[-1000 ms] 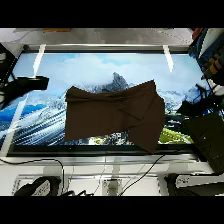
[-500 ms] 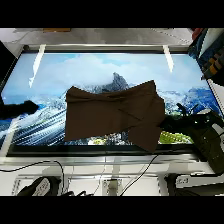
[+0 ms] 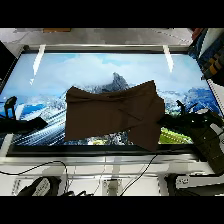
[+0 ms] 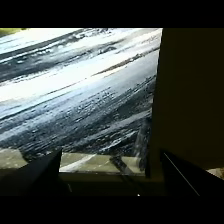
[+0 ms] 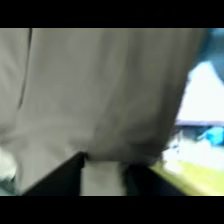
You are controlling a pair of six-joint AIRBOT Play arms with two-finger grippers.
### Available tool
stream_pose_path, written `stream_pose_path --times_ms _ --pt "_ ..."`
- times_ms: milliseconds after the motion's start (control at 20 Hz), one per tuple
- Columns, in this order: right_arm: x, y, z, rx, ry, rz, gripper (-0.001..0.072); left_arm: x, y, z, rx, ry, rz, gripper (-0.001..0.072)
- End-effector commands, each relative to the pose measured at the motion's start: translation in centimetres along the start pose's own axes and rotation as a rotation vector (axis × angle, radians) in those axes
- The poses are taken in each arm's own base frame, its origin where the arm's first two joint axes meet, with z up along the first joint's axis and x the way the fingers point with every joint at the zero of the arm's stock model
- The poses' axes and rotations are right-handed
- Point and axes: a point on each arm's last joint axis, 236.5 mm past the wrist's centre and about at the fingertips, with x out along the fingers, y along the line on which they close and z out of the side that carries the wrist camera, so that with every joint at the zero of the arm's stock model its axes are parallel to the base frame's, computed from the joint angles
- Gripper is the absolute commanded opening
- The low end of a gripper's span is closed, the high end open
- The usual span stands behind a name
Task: Fold the clothes and pants, and hang the long-sleeved shirts on hangers.
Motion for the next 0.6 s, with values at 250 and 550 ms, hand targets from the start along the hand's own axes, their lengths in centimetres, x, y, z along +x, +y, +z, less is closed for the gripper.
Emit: stream_pose_path --times_ms 250,550 --pt "-0.8 -0.1 2.7 0.027 -0.113 -0.015 0.0020 3.1 -3.5 -4.8 -0.062 0.109 -0.152 0.0708" --pt "-2.4 0.5 3.8 -0.006 -0.181 -0.040 0.0021 7.8 -6.2 -8.4 0.009 0.279 -0.193 0.0567"
